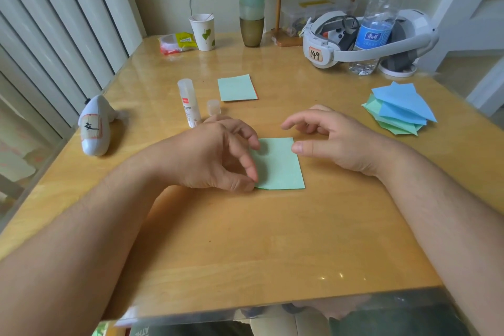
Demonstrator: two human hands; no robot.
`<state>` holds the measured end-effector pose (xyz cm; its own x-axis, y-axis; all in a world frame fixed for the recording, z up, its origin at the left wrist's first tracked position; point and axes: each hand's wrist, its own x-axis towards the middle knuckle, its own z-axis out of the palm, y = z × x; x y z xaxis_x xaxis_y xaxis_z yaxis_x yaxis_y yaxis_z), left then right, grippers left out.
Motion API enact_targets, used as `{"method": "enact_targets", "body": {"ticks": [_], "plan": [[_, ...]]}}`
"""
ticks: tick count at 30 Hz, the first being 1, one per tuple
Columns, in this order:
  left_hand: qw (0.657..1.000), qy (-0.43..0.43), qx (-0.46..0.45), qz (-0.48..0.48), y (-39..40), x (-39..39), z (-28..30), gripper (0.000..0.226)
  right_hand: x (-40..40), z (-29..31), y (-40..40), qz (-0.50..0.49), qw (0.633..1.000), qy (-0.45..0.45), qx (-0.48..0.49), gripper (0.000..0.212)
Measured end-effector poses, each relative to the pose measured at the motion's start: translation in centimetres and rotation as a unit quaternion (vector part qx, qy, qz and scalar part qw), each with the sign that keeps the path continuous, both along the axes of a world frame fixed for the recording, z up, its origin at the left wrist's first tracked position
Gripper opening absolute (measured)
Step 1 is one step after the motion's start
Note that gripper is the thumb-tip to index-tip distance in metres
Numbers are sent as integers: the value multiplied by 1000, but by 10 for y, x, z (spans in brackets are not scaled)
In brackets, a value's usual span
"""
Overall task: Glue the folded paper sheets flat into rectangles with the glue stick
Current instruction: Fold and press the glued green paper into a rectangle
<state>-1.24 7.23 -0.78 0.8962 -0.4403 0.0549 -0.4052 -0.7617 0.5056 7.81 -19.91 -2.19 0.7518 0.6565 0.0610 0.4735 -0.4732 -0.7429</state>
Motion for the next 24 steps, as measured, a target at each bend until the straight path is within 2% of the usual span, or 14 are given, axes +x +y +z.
{"method": "enact_targets", "body": {"ticks": [4, 10, 13, 17, 21, 24], "plan": [[1000, -7, 27, -7, 0, 1, -4, 22, 1, -2, 0, 2, 1000, 7, 10, 48], [1000, -12, 16, -4, -1, 4, -3, 15, 2, -3, 0, -2, 1000, 11, 21, 39], [1000, 9, 12, -12, -2, 3, -3, 19, 1, -2, 0, -2, 1000, 15, 23, 38], [995, 31, -96, 8, -4, 3, -3, 6, 0, 0, 1, -5, 998, 26, 51, 37], [982, 66, -173, 34, -5, 4, -2, 25, -3, 0, 3, 3, 998, 10, 69, 48], [981, 109, -160, 10, -3, 1, 2, 38, -6, -1, 5, 19, 999, -6, 45, 49]]}}
